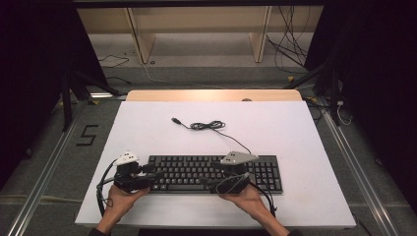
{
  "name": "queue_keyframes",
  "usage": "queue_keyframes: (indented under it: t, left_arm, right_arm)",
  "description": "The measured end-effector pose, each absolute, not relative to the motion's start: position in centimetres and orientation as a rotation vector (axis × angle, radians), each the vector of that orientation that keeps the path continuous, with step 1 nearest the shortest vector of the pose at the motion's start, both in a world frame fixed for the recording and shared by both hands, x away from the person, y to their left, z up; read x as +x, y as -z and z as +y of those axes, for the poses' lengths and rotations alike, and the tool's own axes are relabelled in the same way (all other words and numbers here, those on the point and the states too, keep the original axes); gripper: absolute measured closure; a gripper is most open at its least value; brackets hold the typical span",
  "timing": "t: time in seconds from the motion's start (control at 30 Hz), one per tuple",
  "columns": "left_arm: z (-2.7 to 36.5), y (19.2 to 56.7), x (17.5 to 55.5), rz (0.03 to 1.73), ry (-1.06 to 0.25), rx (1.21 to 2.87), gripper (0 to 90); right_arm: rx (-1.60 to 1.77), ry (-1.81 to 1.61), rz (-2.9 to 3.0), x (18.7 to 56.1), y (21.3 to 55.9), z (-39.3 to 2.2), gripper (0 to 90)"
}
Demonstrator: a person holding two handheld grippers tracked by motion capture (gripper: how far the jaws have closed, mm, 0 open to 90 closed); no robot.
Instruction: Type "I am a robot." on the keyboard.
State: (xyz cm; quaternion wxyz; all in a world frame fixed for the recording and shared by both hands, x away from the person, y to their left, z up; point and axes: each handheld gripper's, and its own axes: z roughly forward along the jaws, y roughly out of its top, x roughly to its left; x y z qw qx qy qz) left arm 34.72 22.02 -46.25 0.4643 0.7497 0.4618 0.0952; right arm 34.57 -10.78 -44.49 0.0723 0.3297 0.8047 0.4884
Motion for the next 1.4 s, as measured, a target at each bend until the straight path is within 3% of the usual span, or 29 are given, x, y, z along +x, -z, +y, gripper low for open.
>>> queue_keyframes:
  t: [0.17, 0.2, 0.37, 0.47, 0.6, 0.67, 0.7, 0.73, 0.87, 0.97, 1.4]
  left_arm:
    - [22.0, 46.0, 34.5, 1.108, -0.237, 1.818, 37.0]
    - [22.0, 46.0, 34.5, 1.107, -0.234, 1.813, 35.4]
    - [21.6, 46.0, 34.3, 1.068, -0.206, 1.824, 35.1]
    - [21.1, 46.0, 34.1, 1.031, -0.198, 1.855, 35.9]
    - [20.4, 46.1, 33.8, 0.975, -0.181, 1.897, 45.6]
    - [19.9, 46.3, 33.6, 0.935, -0.183, 1.941, 54.5]
    - [19.5, 46.3, 33.4, 0.908, -0.179, 1.968, 64.2]
    - [19.3, 46.4, 33.4, 0.893, -0.179, 1.985, 64.2]
    - [18.3, 46.8, 33.3, 0.865, -0.169, 2.056, 80.5]
    - [17.9, 47.2, 33.5, 0.862, -0.157, 2.097, 86.3]
    - [17.6, 47.8, 33.8, 0.877, -0.154, 2.149, 89.0]
  right_arm:
    - [0.973, -1.462, 2.43, 34.5, 44.7, -10.5, 37.2]
    - [0.968, -1.455, 2.44, 34.4, 44.8, -10.4, 43.9]
    - [0.961, -1.441, 2.463, 34.3, 45.0, -10.1, 47.8]
    - [0.956, -1.443, 2.468, 34.3, 45.0, -10.0, 42.8]
    - [0.965, -1.447, 2.465, 34.3, 45.0, -10.0, 35.3]
    - [0.965, -1.447, 2.465, 34.3, 45.0, -10.0, 33.1]
    - [0.962, -1.45, 2.463, 34.3, 45.0, -10.0, 31.4]
    - [0.962, -1.45, 2.463, 34.3, 45.0, -10.0, 31.4]
    - [0.964, -1.462, 2.452, 34.3, 44.8, -10.1, 29.9]
    - [0.964, -1.467, 2.446, 34.3, 44.7, -10.2, 29.6]
    - [0.961, -1.475, 2.437, 34.2, 44.5, -10.3, 28.6]
